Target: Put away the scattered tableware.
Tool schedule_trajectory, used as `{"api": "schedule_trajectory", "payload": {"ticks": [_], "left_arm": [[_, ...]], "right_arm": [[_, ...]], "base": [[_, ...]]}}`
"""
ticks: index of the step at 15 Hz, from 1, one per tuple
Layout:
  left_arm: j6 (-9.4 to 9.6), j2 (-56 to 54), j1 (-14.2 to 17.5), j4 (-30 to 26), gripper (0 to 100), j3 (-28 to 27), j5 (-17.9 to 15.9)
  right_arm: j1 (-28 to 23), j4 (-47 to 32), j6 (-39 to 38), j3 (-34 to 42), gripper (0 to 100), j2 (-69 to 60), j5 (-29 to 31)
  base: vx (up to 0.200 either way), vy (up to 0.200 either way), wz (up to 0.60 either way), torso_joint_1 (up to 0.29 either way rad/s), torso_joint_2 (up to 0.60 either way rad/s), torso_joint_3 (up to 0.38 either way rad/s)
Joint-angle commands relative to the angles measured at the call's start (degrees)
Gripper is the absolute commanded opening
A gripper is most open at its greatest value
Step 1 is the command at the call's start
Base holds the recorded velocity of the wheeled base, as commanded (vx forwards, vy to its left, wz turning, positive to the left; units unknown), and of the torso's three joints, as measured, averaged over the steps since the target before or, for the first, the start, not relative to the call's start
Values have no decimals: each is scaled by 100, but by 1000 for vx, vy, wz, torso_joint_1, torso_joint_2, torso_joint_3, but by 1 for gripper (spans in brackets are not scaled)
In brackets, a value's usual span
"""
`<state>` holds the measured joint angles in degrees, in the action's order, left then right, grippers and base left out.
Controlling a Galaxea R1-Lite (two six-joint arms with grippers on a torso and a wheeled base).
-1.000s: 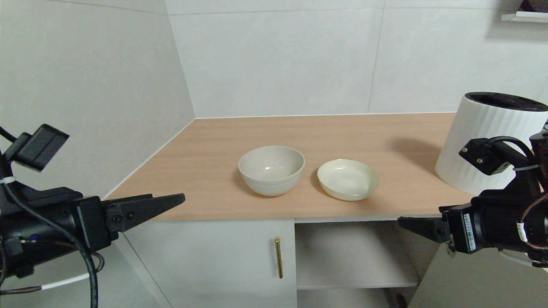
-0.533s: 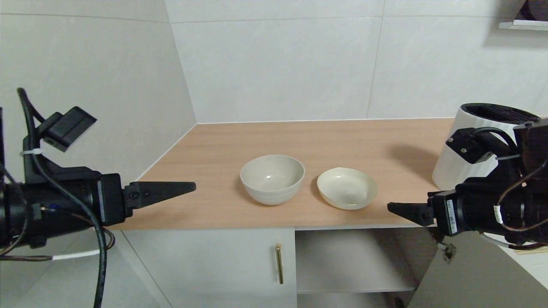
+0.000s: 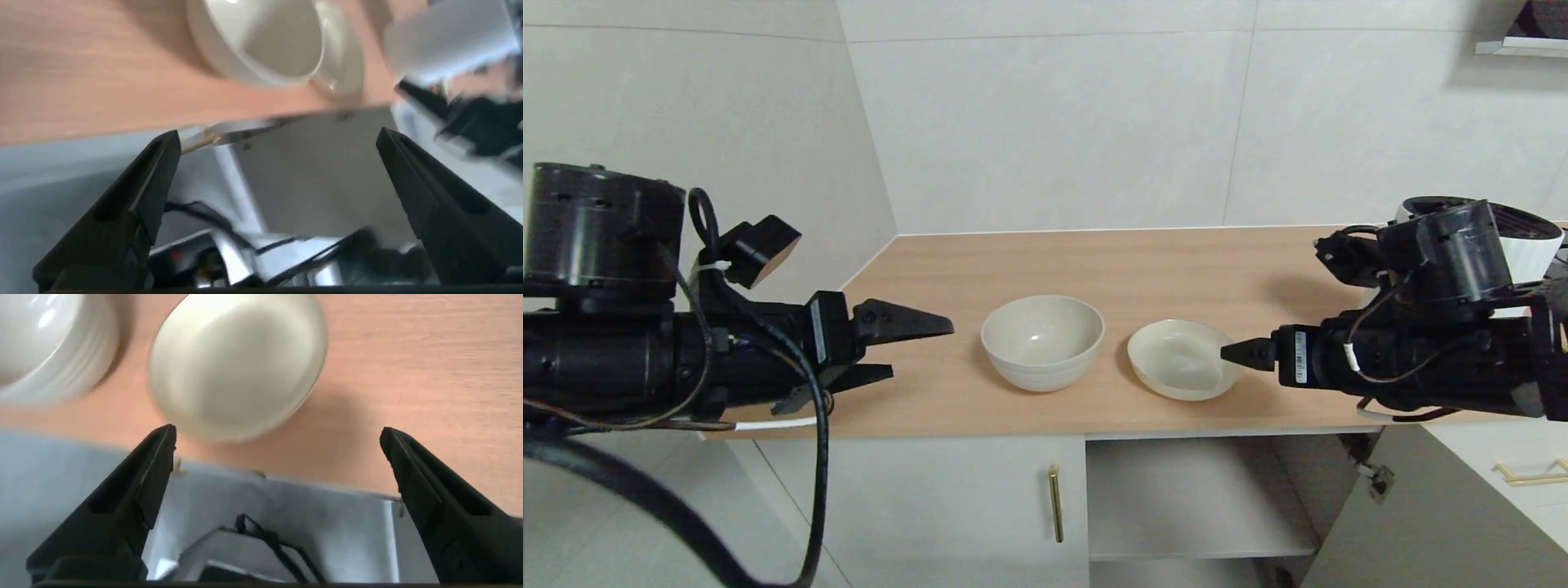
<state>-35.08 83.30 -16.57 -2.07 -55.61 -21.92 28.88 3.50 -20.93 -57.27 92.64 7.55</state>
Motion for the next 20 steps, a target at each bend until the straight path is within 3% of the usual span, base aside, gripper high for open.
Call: {"api": "schedule_trajectory", "payload": {"ticks": [1,3,5,9,10,12,16,17,20], "left_arm": [[-209,635,-233,5,100,-450,487],[-236,1154,-497,-4,100,-705,1146],[-359,1584,-681,14,100,-820,1559],[-420,1936,-690,532,100,-793,1577],[-614,2041,-690,752,100,-793,1577],[-763,2120,-690,946,100,-793,1577],[-772,2243,-655,981,100,-820,1585],[-772,2243,-655,981,0,-820,1585],[-772,2226,-655,981,0,-811,1585]], "right_arm": [[4,19,-245,-214,100,422,142],[4,28,-447,-355,100,510,151],[4,37,-526,-364,100,483,177],[4,37,-535,-355,100,466,177],[4,37,-535,-355,100,457,177],[4,37,-535,-355,100,457,177],[12,37,-535,-346,100,457,177],[12,37,-535,-346,100,448,177],[12,37,-526,-337,100,404,168]], "base": [[0,0,0,0,0,0],[0,0,0,0,0,0],[0,0,0,0,0,0],[0,0,0,0,0,0],[0,0,0,0,0,0],[0,0,0,0,0,0],[0,0,0,0,0,0],[0,0,0,0,0,0],[0,0,0,0,0,0]]}}
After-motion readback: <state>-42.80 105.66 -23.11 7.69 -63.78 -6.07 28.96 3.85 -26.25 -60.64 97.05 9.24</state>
